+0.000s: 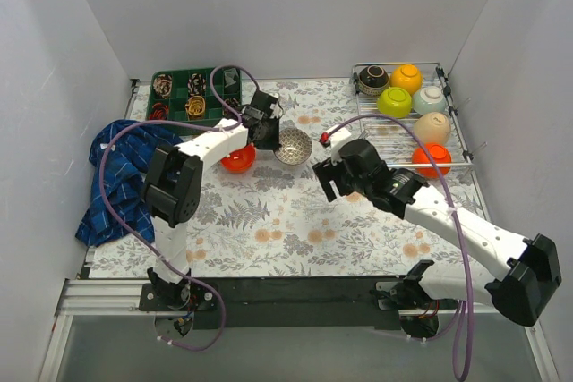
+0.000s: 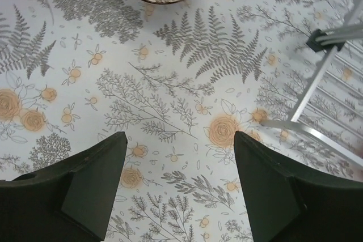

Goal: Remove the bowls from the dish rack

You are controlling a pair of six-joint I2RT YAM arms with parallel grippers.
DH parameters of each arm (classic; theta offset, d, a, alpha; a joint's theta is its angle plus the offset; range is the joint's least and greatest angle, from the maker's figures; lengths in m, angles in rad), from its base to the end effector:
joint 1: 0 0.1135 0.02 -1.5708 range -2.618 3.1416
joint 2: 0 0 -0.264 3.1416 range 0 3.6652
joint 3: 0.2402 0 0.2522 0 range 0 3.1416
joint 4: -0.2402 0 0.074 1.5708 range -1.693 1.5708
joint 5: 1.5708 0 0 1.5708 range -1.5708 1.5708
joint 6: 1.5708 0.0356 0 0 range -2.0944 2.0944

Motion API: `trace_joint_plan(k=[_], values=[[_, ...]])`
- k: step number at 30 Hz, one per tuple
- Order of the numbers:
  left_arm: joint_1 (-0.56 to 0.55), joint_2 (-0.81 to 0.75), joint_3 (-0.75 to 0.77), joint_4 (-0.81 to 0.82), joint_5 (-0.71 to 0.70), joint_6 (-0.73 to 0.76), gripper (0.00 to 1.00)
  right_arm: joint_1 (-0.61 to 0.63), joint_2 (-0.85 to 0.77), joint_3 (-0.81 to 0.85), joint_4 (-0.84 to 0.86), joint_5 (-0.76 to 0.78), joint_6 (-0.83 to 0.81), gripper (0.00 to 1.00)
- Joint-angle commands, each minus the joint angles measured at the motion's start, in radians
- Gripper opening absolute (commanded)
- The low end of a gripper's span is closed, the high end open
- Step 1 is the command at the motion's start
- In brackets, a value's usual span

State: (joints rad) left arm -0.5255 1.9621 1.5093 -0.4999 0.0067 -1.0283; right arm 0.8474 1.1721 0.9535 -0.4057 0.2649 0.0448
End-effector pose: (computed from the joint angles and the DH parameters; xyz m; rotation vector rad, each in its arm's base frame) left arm 0.3725 -0.2163 0.2150 -0.6545 2.5598 -0.5977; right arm 0.1775 0.1869 0.2989 -0.7125 2.0587 0.2189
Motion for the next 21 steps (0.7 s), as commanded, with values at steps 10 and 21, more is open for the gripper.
trace_joint_plan(k=[10,21], values=[[0.047,0.109,0.117,0.073,0.085,-0.006,0.25,-0.264,-0.135,-0.075,-0.085,-0.041,0.176,0.9],[0.045,-0.175,0.022,0.049,0.121,-0.019,0.83,-0.525,-0.059,0.053,-0.137,-0.024,0.168,0.88]])
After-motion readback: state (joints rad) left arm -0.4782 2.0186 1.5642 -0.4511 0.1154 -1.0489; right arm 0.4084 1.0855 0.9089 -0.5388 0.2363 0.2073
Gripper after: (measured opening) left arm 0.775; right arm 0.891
